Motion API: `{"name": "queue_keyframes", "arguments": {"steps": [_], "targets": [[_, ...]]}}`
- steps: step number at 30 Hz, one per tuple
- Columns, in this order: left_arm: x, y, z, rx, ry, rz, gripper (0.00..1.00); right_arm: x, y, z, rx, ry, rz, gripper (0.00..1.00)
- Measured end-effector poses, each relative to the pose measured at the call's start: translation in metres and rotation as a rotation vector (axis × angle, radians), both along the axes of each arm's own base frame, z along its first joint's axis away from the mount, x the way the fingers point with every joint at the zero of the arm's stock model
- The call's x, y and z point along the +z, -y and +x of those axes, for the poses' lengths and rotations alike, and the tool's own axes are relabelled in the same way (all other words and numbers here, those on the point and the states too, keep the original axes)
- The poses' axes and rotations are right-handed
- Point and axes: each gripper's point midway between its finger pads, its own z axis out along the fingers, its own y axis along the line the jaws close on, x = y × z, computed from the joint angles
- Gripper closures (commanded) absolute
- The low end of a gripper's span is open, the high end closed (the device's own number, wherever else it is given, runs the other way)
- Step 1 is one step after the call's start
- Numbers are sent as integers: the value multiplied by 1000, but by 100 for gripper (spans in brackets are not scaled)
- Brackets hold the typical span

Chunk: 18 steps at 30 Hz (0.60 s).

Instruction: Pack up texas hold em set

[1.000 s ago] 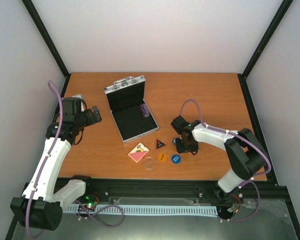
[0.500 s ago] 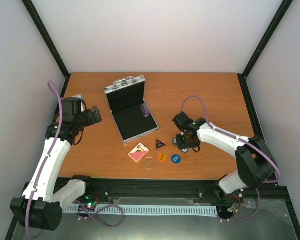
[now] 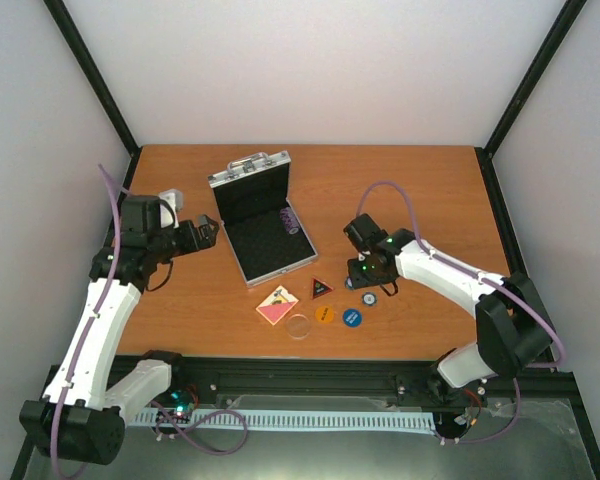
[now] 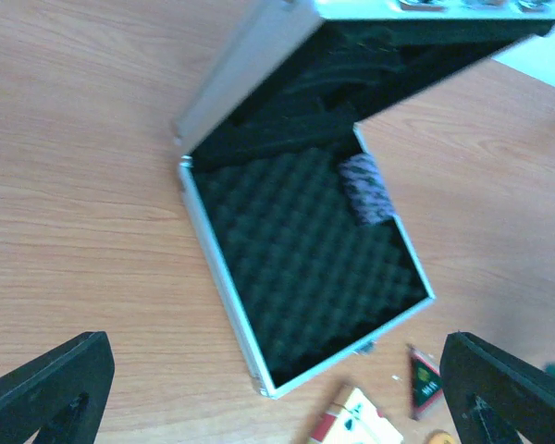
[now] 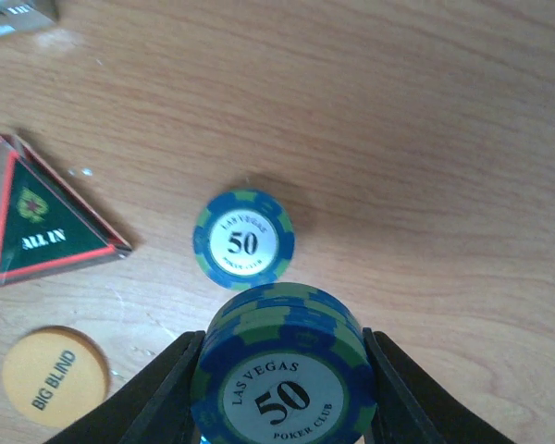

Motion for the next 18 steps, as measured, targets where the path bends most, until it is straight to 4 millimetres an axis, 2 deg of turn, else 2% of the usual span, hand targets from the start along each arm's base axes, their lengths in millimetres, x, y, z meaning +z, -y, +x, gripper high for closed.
{"name": "queue_keyframes", "arguments": {"steps": [8, 18], "targets": [[4, 31, -4, -135, 8, -132, 0, 8, -20, 12, 46, 29, 46, 97], [-26, 43, -11, -152, -49, -227, 0, 25, -50, 30, 80, 78, 146, 97]]}}
